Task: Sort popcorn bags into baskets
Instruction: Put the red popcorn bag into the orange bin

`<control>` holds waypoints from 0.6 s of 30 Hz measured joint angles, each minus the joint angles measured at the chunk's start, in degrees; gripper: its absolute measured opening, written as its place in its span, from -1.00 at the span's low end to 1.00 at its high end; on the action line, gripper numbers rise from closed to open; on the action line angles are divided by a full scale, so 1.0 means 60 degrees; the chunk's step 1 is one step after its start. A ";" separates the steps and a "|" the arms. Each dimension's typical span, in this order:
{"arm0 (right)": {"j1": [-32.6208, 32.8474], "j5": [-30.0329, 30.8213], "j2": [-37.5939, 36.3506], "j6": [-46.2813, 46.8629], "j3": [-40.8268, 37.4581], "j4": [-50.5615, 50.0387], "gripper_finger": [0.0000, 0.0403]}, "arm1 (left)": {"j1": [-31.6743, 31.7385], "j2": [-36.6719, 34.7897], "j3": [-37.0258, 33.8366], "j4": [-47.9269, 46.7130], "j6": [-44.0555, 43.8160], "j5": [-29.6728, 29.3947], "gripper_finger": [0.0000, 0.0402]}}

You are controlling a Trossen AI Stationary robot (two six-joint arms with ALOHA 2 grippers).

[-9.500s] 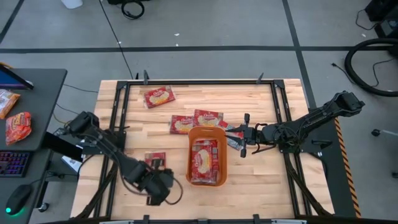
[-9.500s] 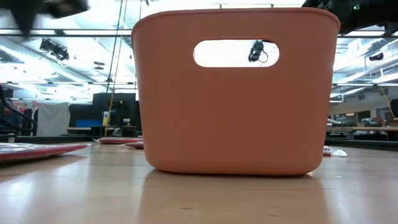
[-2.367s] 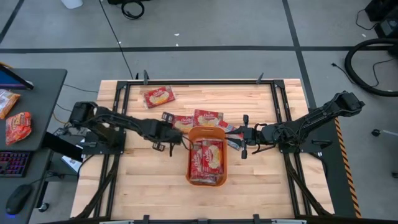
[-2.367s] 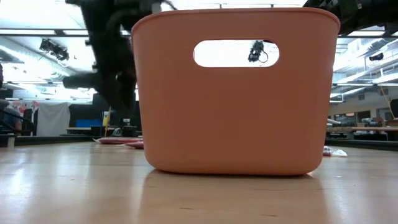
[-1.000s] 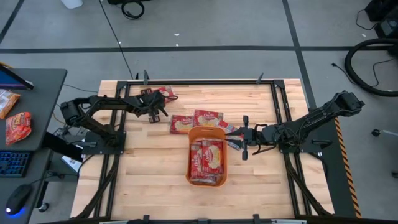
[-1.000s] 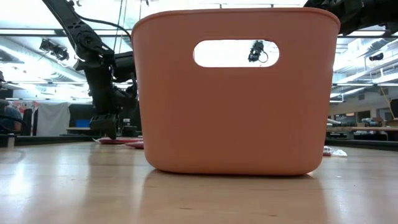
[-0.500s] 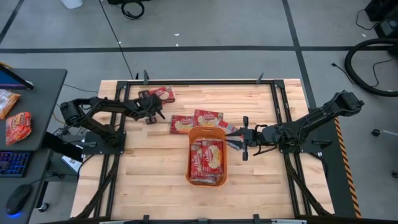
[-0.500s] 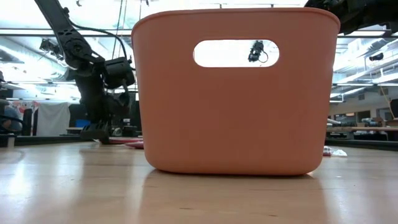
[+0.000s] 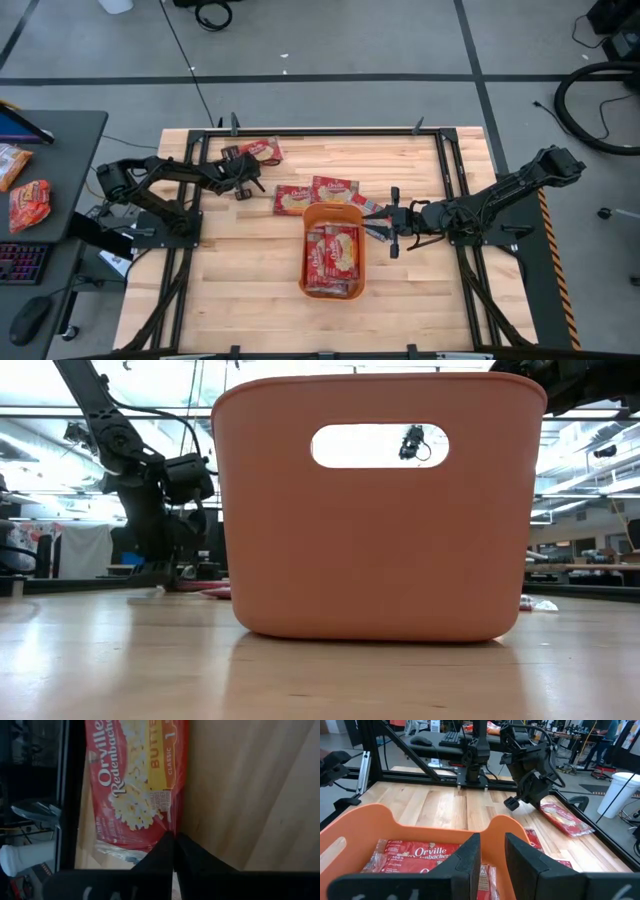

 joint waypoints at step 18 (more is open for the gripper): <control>0.0364 0.2603 0.1651 -0.0122 0.0992 -0.0169 -0.54 | -0.2425 -0.1388 0.2673 -0.3988 -0.1959 0.0966 -0.98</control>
